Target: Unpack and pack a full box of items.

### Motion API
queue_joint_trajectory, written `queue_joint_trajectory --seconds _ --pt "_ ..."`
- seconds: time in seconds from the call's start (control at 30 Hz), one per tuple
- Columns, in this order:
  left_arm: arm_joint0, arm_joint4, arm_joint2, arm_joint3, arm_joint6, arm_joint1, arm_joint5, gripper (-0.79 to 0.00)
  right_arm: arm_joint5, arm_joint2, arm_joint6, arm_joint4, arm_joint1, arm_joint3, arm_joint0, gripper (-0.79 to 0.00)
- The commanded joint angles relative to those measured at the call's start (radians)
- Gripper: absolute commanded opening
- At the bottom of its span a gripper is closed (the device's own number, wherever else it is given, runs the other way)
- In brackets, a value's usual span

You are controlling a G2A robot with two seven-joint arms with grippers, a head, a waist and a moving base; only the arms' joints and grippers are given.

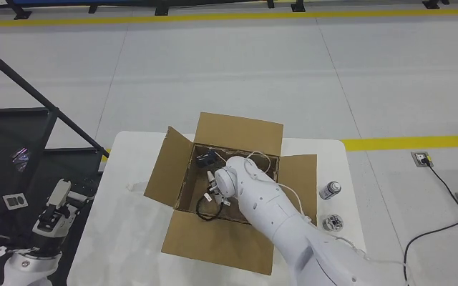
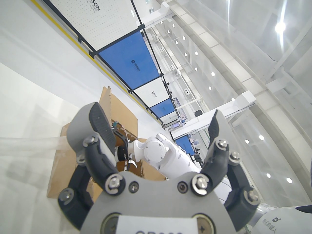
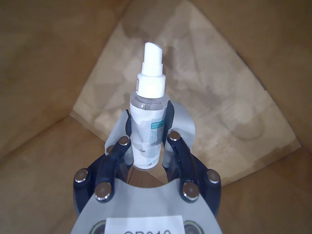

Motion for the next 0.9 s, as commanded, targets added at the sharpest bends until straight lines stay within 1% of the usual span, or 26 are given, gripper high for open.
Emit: queue_joint_trajectory --seconds 0.0,0.17,0.3,0.43,0.47,0.57,0.6,0.63,0.7,0.8,0.87 --pt "-0.002 0.001 0.002 0.0 0.001 0.001 0.002 0.0 -0.033 0.014 -0.004 0.013 0.007 0.0 0.012 -0.785" --pt "-0.013 0.005 0.013 0.0 -0.003 0.004 0.006 0.0 -0.097 0.045 0.001 0.026 0.034 -0.02 0.032 -0.785" --pt "-0.027 0.011 0.027 -0.002 -0.008 0.006 0.01 0.0 -0.145 0.077 0.013 0.035 0.07 -0.046 0.038 -0.785" --pt "-0.042 0.02 0.043 -0.003 -0.014 0.009 0.014 0.0 -0.213 0.124 0.022 0.049 0.124 -0.113 0.019 -0.785" --pt "-0.046 0.023 0.048 -0.003 -0.015 0.009 0.016 0.0 -0.216 0.137 0.022 0.047 0.141 -0.139 0.011 -0.785" --pt "-0.055 0.029 0.059 -0.003 -0.019 0.011 0.02 0.0 -0.221 0.18 0.046 0.035 0.193 -0.265 -0.034 -0.785" --pt "-0.06 0.031 0.064 -0.003 -0.019 0.012 0.022 0.0 -0.205 0.209 0.071 0.016 0.225 -0.361 -0.069 -0.785" --pt "-0.062 0.032 0.067 -0.003 -0.02 0.012 0.023 0.0 -0.191 0.226 0.085 0.004 0.243 -0.421 -0.092 -0.785" --pt "-0.068 0.038 0.074 -0.003 -0.021 0.013 0.025 0.0 -0.126 0.294 0.146 -0.056 0.302 -0.654 -0.19 -0.785" --pt "-0.073 0.044 0.082 -0.004 -0.019 0.015 0.029 0.0 -0.015 0.438 0.293 -0.196 0.391 -1.108 -0.418 -0.785" --pt "-0.075 0.046 0.085 -0.004 -0.018 0.016 0.031 0.0 0.005 0.547 0.392 -0.282 0.439 -1.405 -0.597 -0.785"
